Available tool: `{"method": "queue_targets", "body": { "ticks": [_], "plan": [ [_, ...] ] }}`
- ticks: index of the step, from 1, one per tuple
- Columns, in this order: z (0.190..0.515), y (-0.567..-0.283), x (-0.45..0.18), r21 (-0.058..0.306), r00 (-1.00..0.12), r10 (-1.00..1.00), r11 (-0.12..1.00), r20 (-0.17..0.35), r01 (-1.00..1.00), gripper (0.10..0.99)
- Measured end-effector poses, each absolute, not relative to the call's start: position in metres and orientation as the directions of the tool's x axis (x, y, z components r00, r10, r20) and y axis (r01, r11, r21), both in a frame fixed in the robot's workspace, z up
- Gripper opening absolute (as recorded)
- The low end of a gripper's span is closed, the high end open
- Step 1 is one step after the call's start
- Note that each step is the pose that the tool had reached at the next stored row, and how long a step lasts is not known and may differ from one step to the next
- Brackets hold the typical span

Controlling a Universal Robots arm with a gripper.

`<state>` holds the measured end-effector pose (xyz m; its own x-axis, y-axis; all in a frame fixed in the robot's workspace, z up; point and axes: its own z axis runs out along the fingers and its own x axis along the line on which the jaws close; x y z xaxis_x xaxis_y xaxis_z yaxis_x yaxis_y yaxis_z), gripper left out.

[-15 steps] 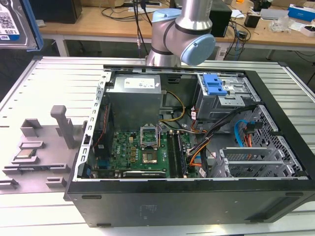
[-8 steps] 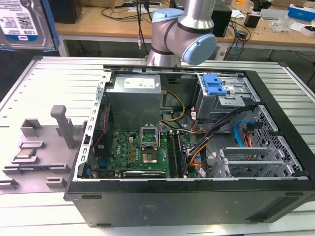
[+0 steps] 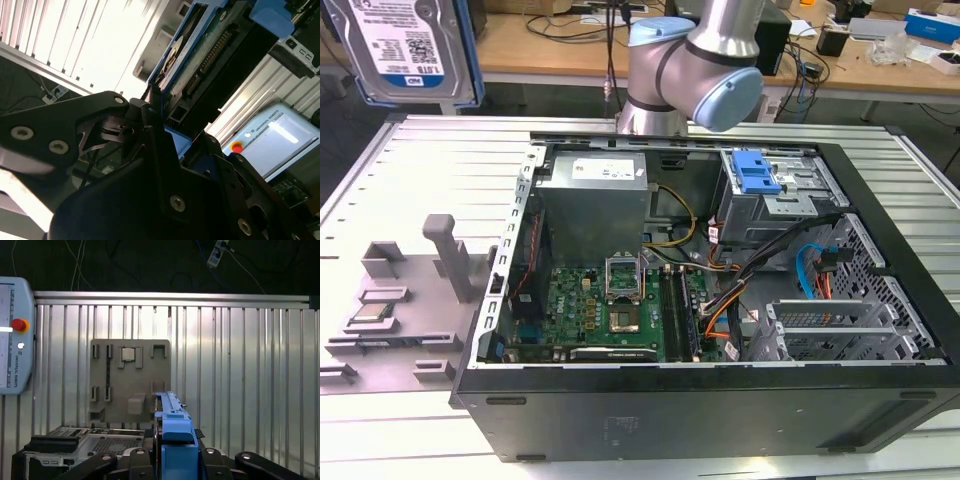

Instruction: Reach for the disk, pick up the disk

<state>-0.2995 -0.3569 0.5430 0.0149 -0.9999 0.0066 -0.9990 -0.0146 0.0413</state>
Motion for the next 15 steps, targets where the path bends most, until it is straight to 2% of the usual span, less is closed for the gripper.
{"method": "queue_targets", "body": {
  "ticks": [15],
  "plan": [
    [0.540,-0.357,-0.263,0.042,0.015,-1.000,-0.014,0.016,-0.999,0.369]
  ]
}}
